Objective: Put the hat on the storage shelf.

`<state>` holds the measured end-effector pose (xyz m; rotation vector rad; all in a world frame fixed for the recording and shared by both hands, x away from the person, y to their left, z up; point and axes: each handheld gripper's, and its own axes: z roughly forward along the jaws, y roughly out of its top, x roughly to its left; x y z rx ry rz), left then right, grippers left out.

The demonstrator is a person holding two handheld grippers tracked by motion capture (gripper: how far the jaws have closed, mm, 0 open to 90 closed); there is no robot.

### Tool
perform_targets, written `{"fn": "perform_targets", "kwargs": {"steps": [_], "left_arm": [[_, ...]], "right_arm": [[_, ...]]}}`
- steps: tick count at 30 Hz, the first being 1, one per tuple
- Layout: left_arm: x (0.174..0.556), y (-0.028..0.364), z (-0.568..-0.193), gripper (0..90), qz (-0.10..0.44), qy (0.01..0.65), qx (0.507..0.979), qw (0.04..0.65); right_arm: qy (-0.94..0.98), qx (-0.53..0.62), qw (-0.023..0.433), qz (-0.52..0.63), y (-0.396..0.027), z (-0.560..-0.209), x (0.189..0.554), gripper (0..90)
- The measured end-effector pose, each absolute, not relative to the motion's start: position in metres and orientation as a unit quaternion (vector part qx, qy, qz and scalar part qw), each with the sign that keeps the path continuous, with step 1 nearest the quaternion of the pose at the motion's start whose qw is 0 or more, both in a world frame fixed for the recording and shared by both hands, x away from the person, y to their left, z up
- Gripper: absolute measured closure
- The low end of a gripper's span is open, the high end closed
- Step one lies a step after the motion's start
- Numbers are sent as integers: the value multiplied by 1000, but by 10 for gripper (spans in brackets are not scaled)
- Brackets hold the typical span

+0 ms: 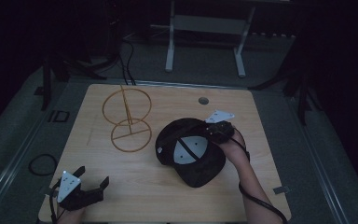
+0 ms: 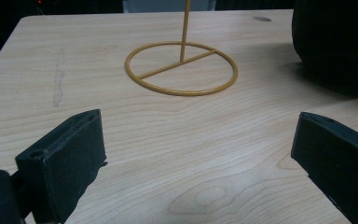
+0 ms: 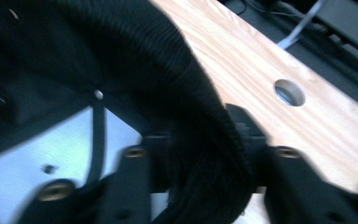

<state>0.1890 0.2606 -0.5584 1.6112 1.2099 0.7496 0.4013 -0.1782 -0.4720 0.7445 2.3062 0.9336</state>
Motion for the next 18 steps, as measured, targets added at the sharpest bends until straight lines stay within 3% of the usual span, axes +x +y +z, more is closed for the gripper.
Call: {"fn": "perform_targets", "kwargs": {"steps": [1,3,18], "left_arm": [[189,261,-559,33,306,496,659,476],[189,261,-559,33,304,497,659,476],[188,253,-558,34,301,493,665,473]], "right_arm": [[857,270,280,337,-177,-473,401,830],[861,260,270,344,-179,-472,402,873],[811,297,183,469,-188,-448,386,881]]}}
